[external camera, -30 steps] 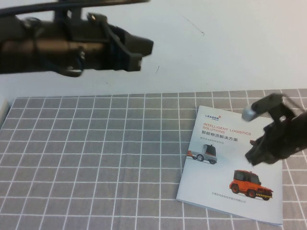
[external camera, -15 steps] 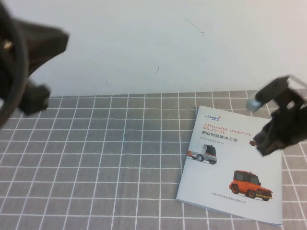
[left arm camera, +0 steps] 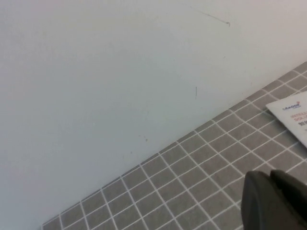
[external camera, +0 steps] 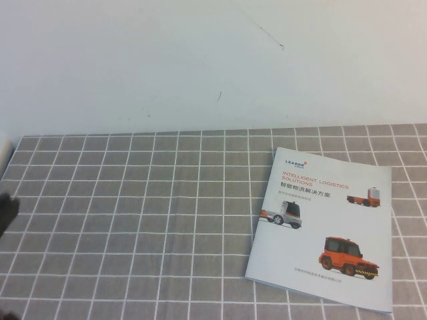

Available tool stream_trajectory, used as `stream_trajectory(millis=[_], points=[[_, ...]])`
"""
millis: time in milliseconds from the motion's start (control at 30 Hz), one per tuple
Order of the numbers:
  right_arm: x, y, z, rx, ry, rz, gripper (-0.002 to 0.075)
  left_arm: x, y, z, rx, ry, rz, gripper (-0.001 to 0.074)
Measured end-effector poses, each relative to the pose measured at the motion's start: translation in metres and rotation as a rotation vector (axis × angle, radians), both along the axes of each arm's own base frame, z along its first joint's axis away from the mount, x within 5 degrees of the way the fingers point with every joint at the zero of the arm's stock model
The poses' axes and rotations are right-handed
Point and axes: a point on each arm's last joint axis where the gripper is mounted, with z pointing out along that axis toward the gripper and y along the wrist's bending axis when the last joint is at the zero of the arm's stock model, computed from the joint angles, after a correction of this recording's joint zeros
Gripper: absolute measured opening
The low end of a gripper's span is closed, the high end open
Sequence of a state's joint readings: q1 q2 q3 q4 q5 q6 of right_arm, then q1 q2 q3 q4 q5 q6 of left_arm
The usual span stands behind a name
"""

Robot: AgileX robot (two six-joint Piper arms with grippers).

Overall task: Close book
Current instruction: 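Close the open booklet and leave it lying on the table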

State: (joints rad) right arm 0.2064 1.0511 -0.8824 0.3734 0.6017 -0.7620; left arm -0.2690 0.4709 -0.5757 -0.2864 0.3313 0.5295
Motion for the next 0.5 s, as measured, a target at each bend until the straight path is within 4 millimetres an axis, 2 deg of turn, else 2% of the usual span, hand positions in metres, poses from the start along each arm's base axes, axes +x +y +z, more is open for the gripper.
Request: stream_trajectory(millis=[167,300,500], points=[[-0.055,-0.011,-0.014,0.029,-0.033,-0.014,-0.0003,-0.022,0.009,-0.033,0.094,-0.036,0.020,-0.0004],[-0.097,-0.020,-0.024,0.089,-0.108,-0.047,-0.0003,-0.035,0.016,-0.051,0.131,0.022,0.048,-0.0004],[-0.131,-0.030,-0.052,0.135,-0.240,-0.084,-0.0003,-0.038,0.024,-0.075,0.067,0.136,0.144,-0.0004]])
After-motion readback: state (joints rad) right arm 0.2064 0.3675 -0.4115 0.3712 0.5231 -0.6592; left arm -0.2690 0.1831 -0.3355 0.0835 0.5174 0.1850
